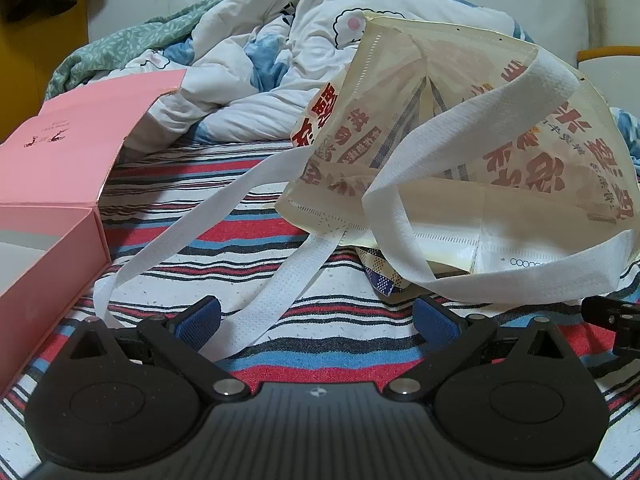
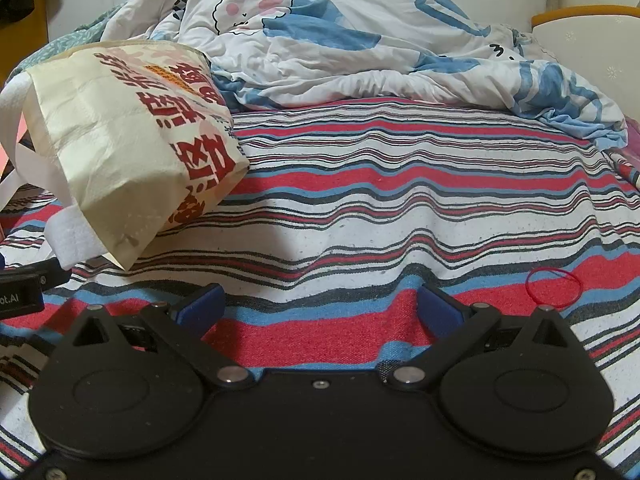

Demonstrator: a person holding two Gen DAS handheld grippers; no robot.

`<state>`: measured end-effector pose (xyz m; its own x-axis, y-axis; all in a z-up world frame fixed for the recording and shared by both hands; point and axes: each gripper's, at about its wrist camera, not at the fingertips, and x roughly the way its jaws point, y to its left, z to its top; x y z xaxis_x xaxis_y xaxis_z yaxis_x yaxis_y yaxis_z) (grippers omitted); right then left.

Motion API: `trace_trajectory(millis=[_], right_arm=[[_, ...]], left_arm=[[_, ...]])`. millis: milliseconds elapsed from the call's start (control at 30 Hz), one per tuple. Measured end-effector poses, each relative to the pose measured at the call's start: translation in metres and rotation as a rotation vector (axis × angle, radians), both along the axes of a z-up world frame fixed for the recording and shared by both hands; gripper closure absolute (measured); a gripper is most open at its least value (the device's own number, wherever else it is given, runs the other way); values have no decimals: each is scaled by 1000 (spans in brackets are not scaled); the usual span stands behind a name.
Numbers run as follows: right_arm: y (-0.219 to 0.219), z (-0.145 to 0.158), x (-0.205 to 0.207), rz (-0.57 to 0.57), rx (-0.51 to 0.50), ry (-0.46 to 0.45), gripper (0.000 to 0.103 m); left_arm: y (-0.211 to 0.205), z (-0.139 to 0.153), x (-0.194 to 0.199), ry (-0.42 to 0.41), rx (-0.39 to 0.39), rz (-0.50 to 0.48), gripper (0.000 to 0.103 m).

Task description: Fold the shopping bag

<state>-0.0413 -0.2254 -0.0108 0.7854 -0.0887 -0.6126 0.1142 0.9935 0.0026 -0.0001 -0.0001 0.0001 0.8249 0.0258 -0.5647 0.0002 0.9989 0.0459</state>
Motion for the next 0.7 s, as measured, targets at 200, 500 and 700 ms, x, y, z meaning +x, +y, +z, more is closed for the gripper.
trace_trajectory(millis=[200, 500, 700], right_arm=[[0, -1, 0, -1, 2, 2, 0], [0, 0, 0, -1, -1, 3, 0], [1, 0, 0, -2, -3, 3, 0]], left_arm=[[-1, 2, -1, 4, -7, -3, 0], [-2, 3, 0, 10, -11, -4, 0], [-1, 2, -1, 4, -7, -10, 0]])
